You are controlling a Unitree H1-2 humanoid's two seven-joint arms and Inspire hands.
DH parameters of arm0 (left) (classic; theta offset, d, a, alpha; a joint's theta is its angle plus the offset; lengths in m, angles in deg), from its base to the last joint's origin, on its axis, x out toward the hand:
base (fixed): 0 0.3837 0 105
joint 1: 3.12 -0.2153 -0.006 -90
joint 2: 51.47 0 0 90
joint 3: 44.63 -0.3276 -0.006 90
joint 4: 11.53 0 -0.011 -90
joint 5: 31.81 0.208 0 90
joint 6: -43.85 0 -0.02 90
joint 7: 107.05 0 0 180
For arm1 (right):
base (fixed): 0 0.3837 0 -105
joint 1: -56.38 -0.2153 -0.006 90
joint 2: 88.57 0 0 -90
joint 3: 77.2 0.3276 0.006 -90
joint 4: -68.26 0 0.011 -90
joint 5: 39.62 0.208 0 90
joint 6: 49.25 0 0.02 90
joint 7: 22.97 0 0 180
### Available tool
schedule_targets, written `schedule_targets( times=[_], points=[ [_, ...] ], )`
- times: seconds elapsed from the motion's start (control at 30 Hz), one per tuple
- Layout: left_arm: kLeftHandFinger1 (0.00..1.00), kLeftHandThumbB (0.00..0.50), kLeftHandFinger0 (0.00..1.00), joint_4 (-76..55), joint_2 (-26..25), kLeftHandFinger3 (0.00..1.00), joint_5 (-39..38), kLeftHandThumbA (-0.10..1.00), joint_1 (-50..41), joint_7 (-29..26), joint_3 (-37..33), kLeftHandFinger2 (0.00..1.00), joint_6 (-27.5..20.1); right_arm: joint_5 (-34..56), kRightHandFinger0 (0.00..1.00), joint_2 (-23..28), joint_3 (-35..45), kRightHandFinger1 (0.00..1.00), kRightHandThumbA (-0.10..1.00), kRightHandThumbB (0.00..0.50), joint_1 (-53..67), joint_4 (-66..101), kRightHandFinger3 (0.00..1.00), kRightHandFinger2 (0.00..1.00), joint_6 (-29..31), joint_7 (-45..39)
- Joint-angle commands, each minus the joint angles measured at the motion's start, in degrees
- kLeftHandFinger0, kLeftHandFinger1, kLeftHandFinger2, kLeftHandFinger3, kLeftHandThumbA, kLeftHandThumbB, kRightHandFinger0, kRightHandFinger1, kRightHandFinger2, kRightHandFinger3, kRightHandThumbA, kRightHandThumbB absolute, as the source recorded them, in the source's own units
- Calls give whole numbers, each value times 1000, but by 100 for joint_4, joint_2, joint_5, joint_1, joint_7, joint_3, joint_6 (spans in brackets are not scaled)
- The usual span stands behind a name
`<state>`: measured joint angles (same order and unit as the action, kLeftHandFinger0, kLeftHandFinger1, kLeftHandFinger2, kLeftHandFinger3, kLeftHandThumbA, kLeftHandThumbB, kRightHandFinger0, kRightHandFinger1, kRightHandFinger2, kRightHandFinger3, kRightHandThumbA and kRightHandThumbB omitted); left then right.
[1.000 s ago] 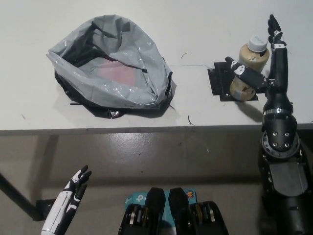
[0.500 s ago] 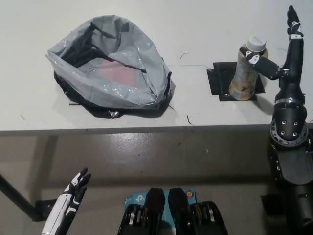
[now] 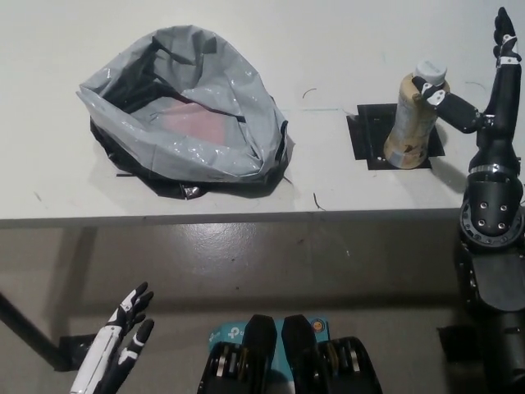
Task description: Use the right hand to pick up a bottle of protein shake and place it into a plastic bag on the left side
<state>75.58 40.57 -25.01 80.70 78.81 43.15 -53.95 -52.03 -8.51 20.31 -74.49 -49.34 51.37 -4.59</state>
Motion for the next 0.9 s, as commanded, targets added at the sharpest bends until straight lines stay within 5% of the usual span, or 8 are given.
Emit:
schedule_targets(
  times=[0.0,0.13,0.4,0.7,0.87],
  points=[
    [1000,183,1000,-152,-30,1000,220,897,9,-81,11,1000,19,487,1000,-46,-13,1000,955,406,-185,47,1000,1000,124,-342],
    [1000,170,1000,-153,-43,1000,384,882,48,-110,-10,1000,46,579,1000,-37,-128,1000,934,355,-230,10,1000,1000,165,-579],
    [1000,151,1000,-201,-17,1000,386,860,22,-83,6,1000,69,766,1000,-81,-202,1000,961,419,-421,-400,1000,1000,203,-781],
    [1000,139,1000,-194,51,1000,195,805,81,-103,138,1000,157,894,1000,92,-153,1000,933,360,-1027,-1955,1000,1000,360,-855],
    [1000,133,1000,-163,69,1000,209,790,146,-113,160,1000,111,868,1000,262,-179,1000,958,380,-1267,-2729,1000,1000,663,-838]
  ],
)
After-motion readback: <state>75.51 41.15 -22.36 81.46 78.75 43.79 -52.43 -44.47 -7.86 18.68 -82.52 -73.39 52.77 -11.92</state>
